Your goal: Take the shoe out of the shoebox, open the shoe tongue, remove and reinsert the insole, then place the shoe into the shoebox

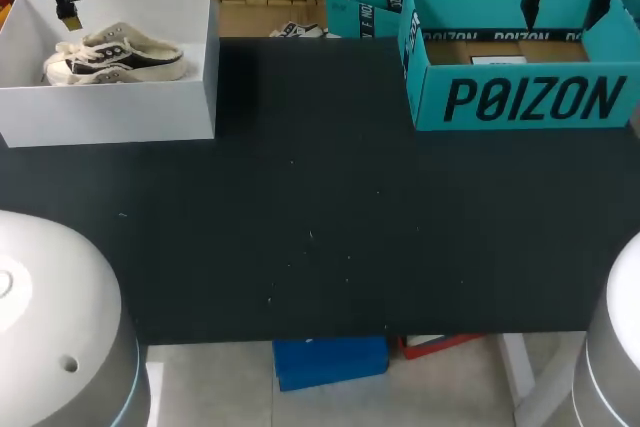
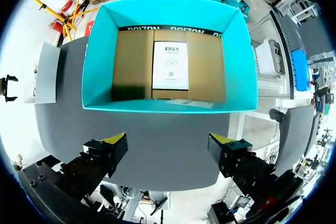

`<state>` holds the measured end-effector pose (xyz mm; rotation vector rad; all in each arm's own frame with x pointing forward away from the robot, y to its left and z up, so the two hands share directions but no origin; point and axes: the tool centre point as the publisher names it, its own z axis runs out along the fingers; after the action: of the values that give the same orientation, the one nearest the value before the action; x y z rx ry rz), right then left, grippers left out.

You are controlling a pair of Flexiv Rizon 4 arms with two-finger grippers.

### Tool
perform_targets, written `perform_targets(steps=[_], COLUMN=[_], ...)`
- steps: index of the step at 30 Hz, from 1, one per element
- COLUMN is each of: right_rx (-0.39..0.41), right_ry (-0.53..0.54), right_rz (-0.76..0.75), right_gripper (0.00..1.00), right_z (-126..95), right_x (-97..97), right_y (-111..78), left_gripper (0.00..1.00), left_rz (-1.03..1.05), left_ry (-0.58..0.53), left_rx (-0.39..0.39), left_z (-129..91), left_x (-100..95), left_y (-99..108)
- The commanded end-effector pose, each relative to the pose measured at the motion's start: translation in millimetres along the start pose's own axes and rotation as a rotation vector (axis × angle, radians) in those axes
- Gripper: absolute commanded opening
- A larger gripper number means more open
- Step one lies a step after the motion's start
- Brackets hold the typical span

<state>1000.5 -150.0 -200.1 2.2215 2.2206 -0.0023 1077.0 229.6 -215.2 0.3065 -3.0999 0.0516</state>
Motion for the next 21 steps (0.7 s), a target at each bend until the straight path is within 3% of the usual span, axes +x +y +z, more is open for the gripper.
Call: perform_targets(steps=[1,7,9,10,12,13,14,16,19,21], right_rx=[0.000,0.000,0.000,0.000,0.000,0.000,0.000,0.000,0.000,0.000], right_ry=[0.000,0.000,0.000,0.000,0.000,0.000,0.000,0.000,0.000,0.000], right_rz=[0.000,0.000,0.000,0.000,0.000,0.000,0.000,0.000,0.000,0.000], right_gripper=[1.00,1.00,1.00,1.00,1.00,1.00,1.00,1.00,1.00,1.00], right_z=[0.0,0.0,0.0,0.0,0.0,0.0,0.0,0.0,0.0,0.0], right_x=[0.1,0.1,0.1,0.1,0.1,0.1,0.1,0.1,0.1,0.1], right_y=[0.1,0.1,0.1,0.1,0.1,0.1,0.1,0.1,0.1,0.1], left_gripper=[1.00,0.98,0.82,0.69,0.71,0.83,0.89,0.78,0.71,0.76], left_rz=[0.361,0.366,0.385,0.388,0.396,0.397,0.398,0.403,0.420,0.422], left_ry=[-0.006,-0.013,-0.008,-0.008,-0.002,0.008,0.009,0.019,0.029,0.039], left_rx=[-0.086,-0.060,-0.057,-0.058,-0.059,-0.061,-0.062,-0.072,-0.085,-0.088], left_z=[6.8,19.0,25.1,28.4,36.4,41.1,45.9,56.6,71.6,83.0], left_x=[-7.4,-15.5,-15.1,-14.5,-15.1,-15.8,-16.5,-17.4,-17.7,-18.5], left_y=[4.2,7.3,6.0,5.2,3.9,3.4,3.0,1.9,-0.2,-1.5])
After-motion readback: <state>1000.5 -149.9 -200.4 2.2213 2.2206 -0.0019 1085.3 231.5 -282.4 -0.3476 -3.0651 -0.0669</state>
